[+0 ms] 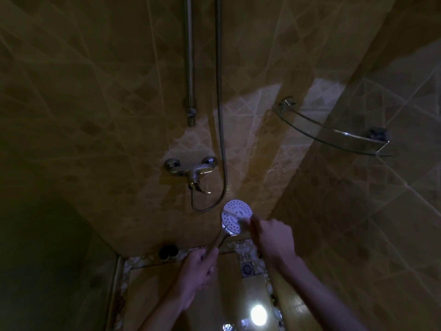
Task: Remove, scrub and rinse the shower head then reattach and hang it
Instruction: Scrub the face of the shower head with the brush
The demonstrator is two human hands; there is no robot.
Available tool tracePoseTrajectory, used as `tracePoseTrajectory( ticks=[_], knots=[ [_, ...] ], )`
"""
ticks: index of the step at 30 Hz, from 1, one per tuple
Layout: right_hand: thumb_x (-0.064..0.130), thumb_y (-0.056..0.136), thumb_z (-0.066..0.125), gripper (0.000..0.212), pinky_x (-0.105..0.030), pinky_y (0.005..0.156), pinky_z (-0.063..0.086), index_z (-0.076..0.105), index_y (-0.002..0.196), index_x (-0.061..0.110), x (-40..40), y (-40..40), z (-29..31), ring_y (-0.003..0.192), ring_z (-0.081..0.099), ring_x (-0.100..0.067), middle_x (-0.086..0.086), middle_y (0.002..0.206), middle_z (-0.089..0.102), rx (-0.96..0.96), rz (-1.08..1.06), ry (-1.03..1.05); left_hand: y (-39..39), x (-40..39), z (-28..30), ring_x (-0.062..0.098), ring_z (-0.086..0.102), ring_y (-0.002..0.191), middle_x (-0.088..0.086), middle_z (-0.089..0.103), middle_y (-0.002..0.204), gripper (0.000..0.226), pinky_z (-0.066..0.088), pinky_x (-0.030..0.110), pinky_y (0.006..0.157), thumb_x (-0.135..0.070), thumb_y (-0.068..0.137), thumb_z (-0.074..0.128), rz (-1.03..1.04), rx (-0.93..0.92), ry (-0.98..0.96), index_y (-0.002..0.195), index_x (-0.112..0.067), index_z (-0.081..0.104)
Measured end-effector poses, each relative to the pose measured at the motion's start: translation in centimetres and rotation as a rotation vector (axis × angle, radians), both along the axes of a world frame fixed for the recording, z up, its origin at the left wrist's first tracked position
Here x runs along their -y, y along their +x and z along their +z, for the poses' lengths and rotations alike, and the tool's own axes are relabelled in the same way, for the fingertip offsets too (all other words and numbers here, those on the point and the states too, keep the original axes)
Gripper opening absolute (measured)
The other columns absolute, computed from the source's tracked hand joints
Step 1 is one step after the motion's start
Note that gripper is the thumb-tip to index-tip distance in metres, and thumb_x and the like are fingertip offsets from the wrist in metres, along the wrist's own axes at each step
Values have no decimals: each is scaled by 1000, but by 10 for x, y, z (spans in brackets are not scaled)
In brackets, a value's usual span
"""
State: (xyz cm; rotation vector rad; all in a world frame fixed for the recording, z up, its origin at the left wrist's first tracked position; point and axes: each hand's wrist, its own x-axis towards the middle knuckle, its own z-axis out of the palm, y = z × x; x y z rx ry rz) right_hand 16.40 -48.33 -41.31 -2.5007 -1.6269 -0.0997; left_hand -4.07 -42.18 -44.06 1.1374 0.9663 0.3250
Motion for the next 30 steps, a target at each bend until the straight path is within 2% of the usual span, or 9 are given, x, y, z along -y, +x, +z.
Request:
tracePoseTrajectory(
  ticks=[4, 7, 9, 13, 18, 20, 24, 26, 30],
  knots=[
    [57, 100, 26, 45, -30, 53, 36, 59, 99, 26, 2, -6, 6, 70, 69, -26, -5, 73, 68, -13, 22, -22, -4, 0, -3, 6, 26, 32, 3, 39, 53, 32, 15, 10, 34, -25, 94, 52, 14, -18, -3, 66, -14, 42],
    [54, 100, 26, 48, -32, 58, 46, 62, 98, 22, -12, 17, 19, 73, 68, -26, -6, 76, 68, -38, -96, -22, -5, 1, 2, 4, 26, 32, 1, 40, 54, 28, 15, 11, 33, -27, 94, 52, -9, -11, -10, 72, -13, 43],
    [51, 101, 26, 47, -31, 58, 46, 62, 96, 21, -15, 22, 21, 72, 68, -25, -3, 74, 66, -54, -115, -21, -4, 2, 3, 4, 26, 32, 1, 39, 54, 27, 16, 11, 32, -27, 94, 52, -16, -18, -4, 72, -13, 43],
    [51, 101, 26, 45, -30, 58, 34, 59, 91, 21, -4, 17, 16, 77, 68, -27, -5, 77, 66, -42, -80, -14, -7, 1, -4, 4, 26, 30, 1, 40, 52, 23, 16, 11, 32, -31, 92, 54, -29, -59, 5, 81, -11, 49],
    [56, 100, 26, 44, -33, 60, 44, 55, 91, 25, 1, 3, 16, 74, 67, -25, -3, 74, 64, -34, 84, -132, -9, 8, -3, 4, 26, 32, 4, 37, 54, 30, 15, 11, 34, -31, 92, 55, -11, -6, -18, 69, -13, 46],
    [61, 98, 23, 49, -32, 57, 41, 56, 93, 25, 2, -1, 17, 71, 67, -24, -4, 76, 67, -2, 135, -103, -6, 8, -1, 4, 25, 32, 3, 37, 53, 30, 15, 11, 34, -29, 92, 55, 4, 24, -32, 68, -12, 45],
    [59, 98, 25, 52, -33, 59, 43, 61, 93, 22, -5, 27, 22, 77, 68, -29, -7, 77, 69, -10, -83, -9, -5, 4, 5, 4, 25, 33, 2, 37, 54, 27, 16, 11, 33, -28, 93, 54, -12, 55, -38, 73, -11, 46],
    [59, 97, 25, 51, -34, 60, 46, 61, 93, 22, -5, 29, 22, 77, 69, -31, -7, 77, 70, -20, -116, 8, -7, 3, 7, 5, 25, 34, 4, 37, 56, 27, 16, 11, 33, -28, 93, 54, -8, 70, -39, 72, -11, 47],
    [64, 97, 18, 55, -33, 57, 44, 57, 94, 25, 10, -5, 7, 70, 68, -26, -6, 72, 68, -22, 91, -57, -11, 0, 5, 5, 26, 34, 4, 37, 56, 27, 17, 11, 33, -26, 93, 54, 31, 47, -29, 72, -11, 47]
  ],
)
